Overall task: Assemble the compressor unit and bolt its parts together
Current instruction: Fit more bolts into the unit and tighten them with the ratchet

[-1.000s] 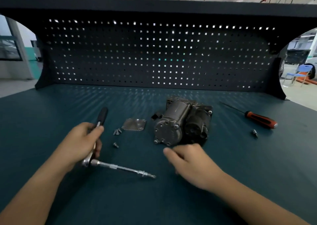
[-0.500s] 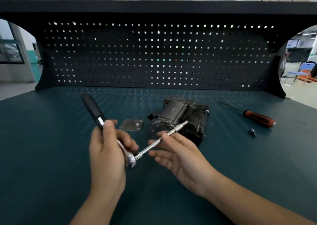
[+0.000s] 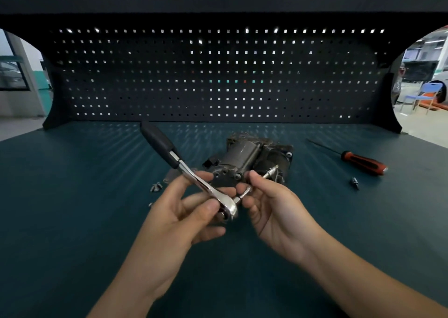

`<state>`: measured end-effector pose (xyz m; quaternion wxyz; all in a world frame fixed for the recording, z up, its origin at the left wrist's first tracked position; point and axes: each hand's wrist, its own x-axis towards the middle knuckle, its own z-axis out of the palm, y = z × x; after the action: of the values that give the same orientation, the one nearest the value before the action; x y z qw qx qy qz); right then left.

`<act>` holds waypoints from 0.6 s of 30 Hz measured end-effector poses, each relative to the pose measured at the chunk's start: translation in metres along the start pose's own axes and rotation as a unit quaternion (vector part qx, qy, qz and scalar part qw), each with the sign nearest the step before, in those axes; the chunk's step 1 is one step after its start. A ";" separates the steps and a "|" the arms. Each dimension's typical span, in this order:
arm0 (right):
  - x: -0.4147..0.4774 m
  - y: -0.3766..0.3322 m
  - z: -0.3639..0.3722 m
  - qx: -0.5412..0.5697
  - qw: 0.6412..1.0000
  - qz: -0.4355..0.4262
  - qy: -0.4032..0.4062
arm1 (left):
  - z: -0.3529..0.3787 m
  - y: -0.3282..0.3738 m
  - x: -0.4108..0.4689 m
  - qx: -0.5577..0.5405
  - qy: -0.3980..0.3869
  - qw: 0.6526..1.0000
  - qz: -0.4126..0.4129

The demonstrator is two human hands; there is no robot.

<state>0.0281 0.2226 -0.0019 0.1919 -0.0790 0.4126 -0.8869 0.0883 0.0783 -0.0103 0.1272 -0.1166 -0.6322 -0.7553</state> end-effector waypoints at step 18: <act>0.002 0.023 0.005 -0.107 0.990 0.039 -0.080 | -0.019 -0.010 -0.016 -0.070 0.134 0.988 0.017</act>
<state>0.0341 0.2049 -0.0156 0.2493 -0.1537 0.4913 -0.8203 0.1001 0.0624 -0.0281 0.2151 -0.0331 -0.5527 -0.8045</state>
